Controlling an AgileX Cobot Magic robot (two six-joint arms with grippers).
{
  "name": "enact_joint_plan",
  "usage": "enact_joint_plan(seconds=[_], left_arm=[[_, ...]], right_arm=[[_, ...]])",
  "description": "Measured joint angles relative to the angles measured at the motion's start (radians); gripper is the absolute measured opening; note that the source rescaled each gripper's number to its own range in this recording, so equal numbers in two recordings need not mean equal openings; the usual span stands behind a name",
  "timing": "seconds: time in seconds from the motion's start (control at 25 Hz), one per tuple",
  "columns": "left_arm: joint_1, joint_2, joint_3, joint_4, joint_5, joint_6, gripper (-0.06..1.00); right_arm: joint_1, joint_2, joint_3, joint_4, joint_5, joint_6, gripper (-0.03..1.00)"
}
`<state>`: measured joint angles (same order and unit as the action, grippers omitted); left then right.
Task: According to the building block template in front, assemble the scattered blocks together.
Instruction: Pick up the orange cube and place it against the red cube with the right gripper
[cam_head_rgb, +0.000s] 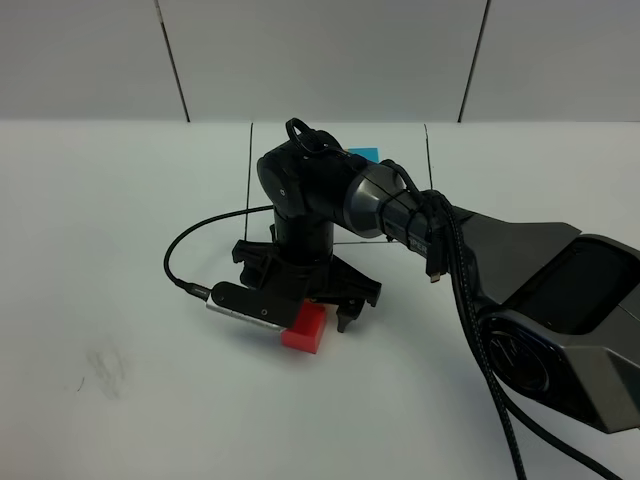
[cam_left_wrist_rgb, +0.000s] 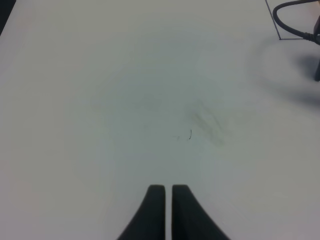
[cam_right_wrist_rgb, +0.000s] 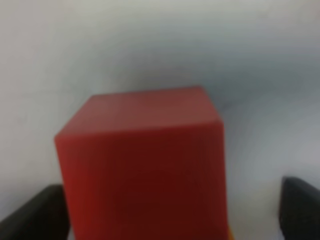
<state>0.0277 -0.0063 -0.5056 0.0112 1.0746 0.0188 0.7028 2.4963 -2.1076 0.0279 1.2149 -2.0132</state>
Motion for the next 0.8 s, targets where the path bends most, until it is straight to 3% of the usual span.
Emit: enact_joint_plan(seconds=[0.52,0.8], left_arm=[[0.000,0.000,0.000,0.000,0.000,0.000,0.00],[0.000,0.000,0.000,0.000,0.000,0.000,0.00]], right_arm=[[-0.001,-0.110,0.000,-0.033,-0.001,0.032,0.99],[-0.001,-0.215,0.000,-0.028,0.000,0.171,0.98]])
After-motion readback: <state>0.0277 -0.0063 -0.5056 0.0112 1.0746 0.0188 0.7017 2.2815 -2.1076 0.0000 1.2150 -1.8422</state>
